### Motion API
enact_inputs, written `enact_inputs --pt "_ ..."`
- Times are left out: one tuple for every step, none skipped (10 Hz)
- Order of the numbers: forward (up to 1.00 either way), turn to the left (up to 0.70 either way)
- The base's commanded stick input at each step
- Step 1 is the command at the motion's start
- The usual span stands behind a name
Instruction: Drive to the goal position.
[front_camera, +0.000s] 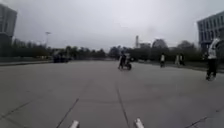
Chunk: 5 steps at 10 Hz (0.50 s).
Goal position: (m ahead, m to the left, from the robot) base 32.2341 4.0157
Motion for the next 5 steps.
enact_inputs --pt "1.00 0.00" --pt "1.00 0.00" --pt "1.00 -0.12" --pt "1.00 -0.40" --pt "1.00 -0.40"
